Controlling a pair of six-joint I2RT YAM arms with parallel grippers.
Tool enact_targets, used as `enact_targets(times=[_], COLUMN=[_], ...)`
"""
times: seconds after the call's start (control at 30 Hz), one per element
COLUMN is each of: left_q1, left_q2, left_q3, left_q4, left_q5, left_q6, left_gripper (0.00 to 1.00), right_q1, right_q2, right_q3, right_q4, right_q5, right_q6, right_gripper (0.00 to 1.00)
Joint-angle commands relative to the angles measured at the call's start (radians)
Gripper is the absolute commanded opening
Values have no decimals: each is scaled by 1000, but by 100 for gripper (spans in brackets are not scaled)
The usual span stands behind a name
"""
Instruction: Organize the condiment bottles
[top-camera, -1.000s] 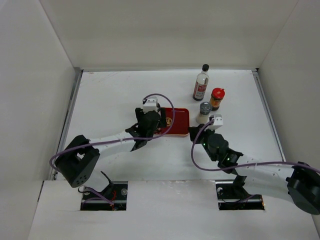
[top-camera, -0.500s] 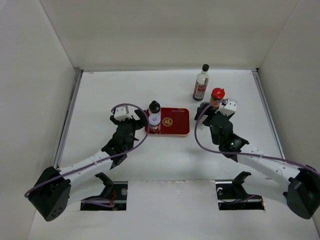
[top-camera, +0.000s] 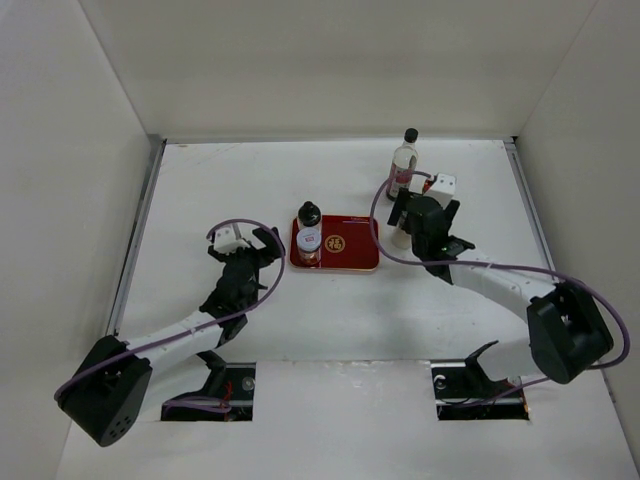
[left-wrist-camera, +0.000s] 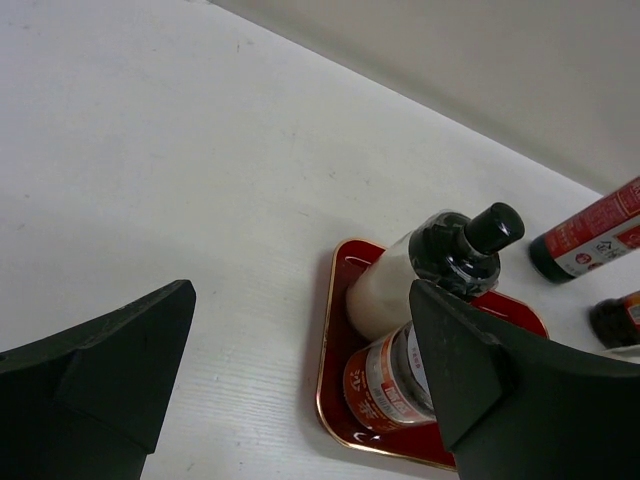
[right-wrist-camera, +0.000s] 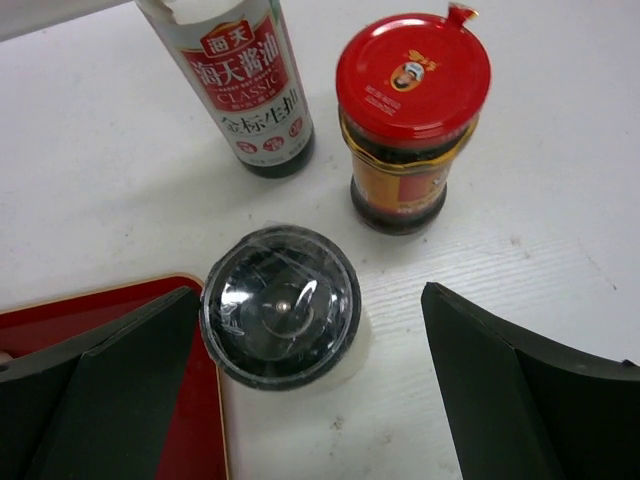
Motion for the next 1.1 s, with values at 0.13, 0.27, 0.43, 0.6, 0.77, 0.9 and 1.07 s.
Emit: enact_targets(times=[0.13, 0.27, 0.43, 0.6, 0.77, 0.9, 1.07], left_q1=[13, 13, 13, 19, 30, 25, 28], left_q2=[11, -4, 2, 21, 10, 10, 24], left_q3=[6, -1, 1, 4, -4, -5, -1], left_q4=[72, 75, 73, 72, 75, 81, 79], left_q5=[27, 29, 29, 29, 29, 29, 29], left_q6=[-26, -27, -29, -32, -32, -34, -38], left_gripper=[89, 89, 90, 90, 90, 90, 90], right_q1=[-12, -8, -6, -2, 26, 99, 190], right_q2=[108, 126, 101, 77, -18, -37, 91], right_q3=[124, 137, 89, 105, 140, 184, 263], right_q4=[20, 5, 15, 11, 5, 38, 127], right_q5=[-33, -31, -20, -18, -14, -18, -82], right_q6=[-38, -38, -21, -22, -37, -51, -54], right_gripper=[98, 98, 88, 55, 53, 52, 53])
